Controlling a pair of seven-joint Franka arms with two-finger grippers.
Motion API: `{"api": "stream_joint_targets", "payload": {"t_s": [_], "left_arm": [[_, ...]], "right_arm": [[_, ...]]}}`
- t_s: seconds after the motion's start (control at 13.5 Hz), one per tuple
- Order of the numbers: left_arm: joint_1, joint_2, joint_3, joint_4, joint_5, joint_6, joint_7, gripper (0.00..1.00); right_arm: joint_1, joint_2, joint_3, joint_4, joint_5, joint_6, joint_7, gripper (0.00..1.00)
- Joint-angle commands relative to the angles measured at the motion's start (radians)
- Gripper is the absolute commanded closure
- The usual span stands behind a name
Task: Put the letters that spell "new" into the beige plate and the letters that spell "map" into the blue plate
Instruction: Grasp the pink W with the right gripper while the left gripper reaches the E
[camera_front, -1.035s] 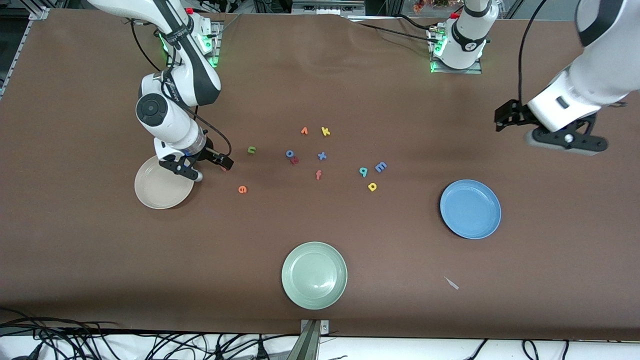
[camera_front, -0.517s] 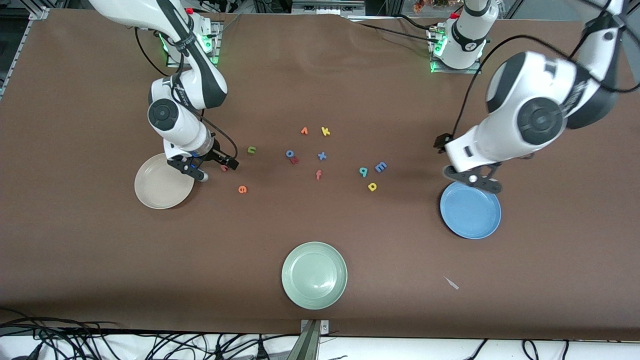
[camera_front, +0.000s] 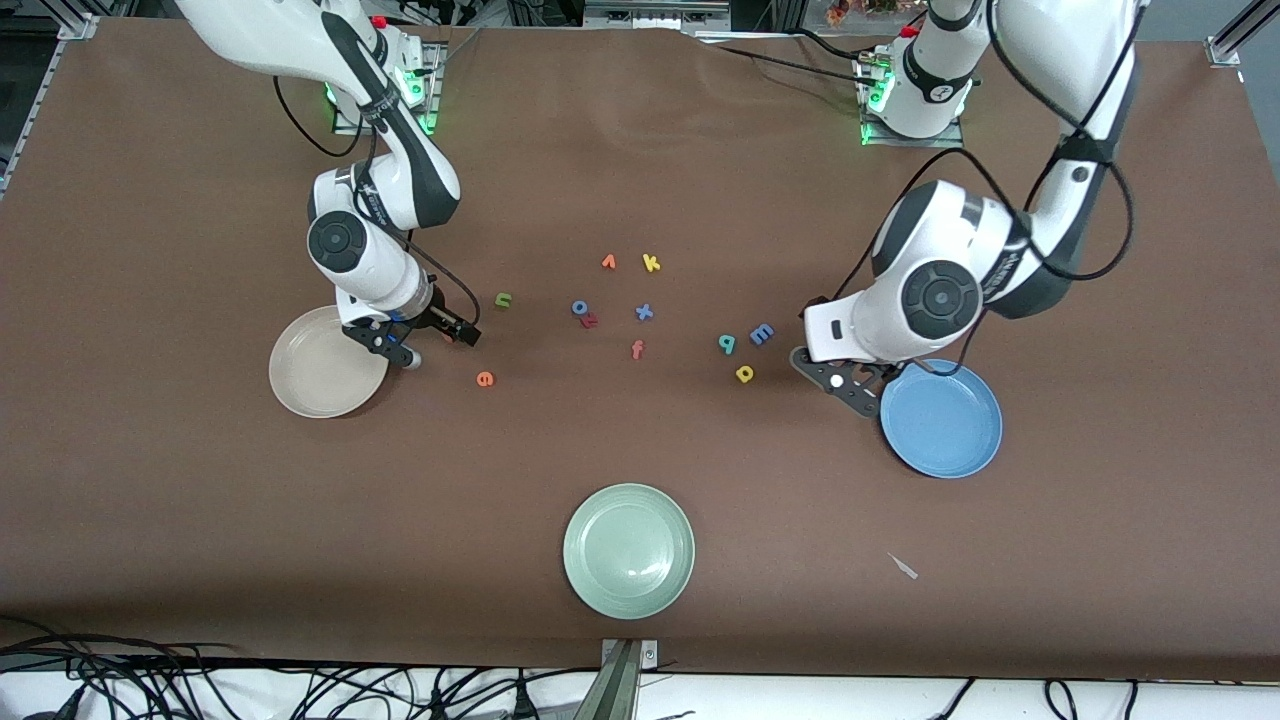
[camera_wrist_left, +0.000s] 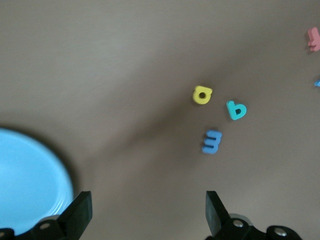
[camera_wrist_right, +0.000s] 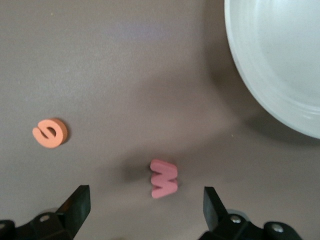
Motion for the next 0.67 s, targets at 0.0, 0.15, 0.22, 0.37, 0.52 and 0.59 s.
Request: {"api": "stream_joint_targets", "payload": {"t_s": [0.0, 0.15, 0.22, 0.37, 0.52, 0.59], "left_arm": [[-0.009, -0.025, -0.027, -0.178, 0.012, 0.209, 0.036, 0.0], [-0.014, -0.025, -0.064, -0.25, 0.08, 0.294, 0.016, 0.0], [-0.015, -0.025, -0.069, -0.277, 0.105, 0.32, 0.001, 0.0], [-0.044, -0.023, -0.07, -0.32, 0.108, 0.376, -0.044, 0.0], [-0.076, -0.017, -0.069, -0.338, 0.136, 0.405, -0.085, 0.0], [-0.077, -0.014, -0.07, -0.337, 0.159, 0.408, -0.093, 0.0]], "right_arm": [[-0.01, 0.021, 0.004, -0.001, 0.01, 0.04, 0.004, 0.01], [-0.012, 0.03, 0.004, -0.001, 0.01, 0.042, 0.004, 0.01], [-0.012, 0.034, 0.004, -0.001, 0.011, 0.042, 0.004, 0.01], [-0.012, 0.04, 0.004, -0.001, 0.01, 0.043, 0.004, 0.06], [-0.013, 0.041, 0.004, -0.001, 0.01, 0.043, 0.004, 0.14], [-0.013, 0.046, 0.004, -0.001, 0.01, 0.043, 0.004, 0.21]]}}
